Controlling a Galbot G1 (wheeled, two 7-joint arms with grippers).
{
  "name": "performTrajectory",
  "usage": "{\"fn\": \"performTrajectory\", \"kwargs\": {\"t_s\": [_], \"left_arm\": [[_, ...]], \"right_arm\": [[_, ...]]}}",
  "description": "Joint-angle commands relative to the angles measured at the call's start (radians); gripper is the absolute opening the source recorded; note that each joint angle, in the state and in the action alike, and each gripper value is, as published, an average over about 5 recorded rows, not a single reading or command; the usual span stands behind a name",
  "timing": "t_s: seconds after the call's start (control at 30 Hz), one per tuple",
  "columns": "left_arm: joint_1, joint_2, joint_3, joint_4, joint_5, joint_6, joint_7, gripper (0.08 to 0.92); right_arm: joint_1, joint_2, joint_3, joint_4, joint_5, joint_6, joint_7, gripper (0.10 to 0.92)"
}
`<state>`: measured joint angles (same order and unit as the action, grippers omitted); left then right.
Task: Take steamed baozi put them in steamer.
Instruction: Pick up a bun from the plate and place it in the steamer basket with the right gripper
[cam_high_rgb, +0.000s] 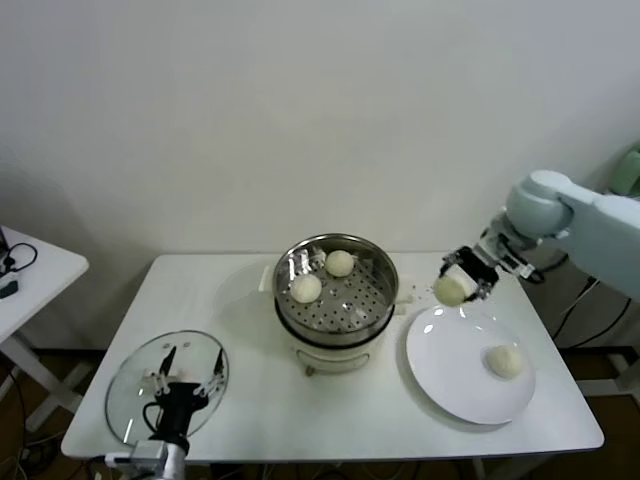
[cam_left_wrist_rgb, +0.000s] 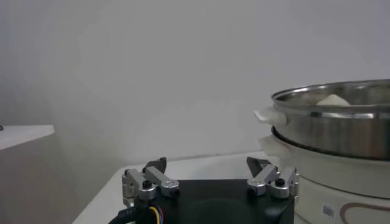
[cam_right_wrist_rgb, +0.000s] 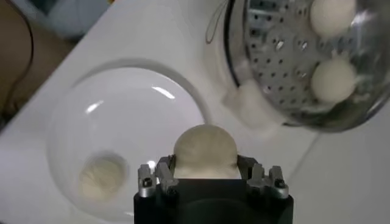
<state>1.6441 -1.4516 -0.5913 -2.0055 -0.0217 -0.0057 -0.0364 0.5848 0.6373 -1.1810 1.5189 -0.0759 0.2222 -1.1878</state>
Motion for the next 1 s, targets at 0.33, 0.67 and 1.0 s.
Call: {"fn": "performTrajectory", "kwargs": {"t_s": [0.33,0.67,1.0], "left_arm": [[0.003,0.0,0.001,0.007,0.006,0.01,-0.009,0.823],[0.004,0.004,0.011,0.006,0.001,0.009,-0.008,0.823],[0.001,0.005,0.021,0.015,0.004,0.016,-0.01,0.823]], "right_arm": [[0.021,0.308,0.016,0.144,-0.428,0.285,0.018,0.67],[-0.102,0.392,0.018,0.106,-0.49,0.301,0.023,0.672],[-0.18,0.477,0.037,0.013,-0.519,0.335,0.024,0.67]]}}
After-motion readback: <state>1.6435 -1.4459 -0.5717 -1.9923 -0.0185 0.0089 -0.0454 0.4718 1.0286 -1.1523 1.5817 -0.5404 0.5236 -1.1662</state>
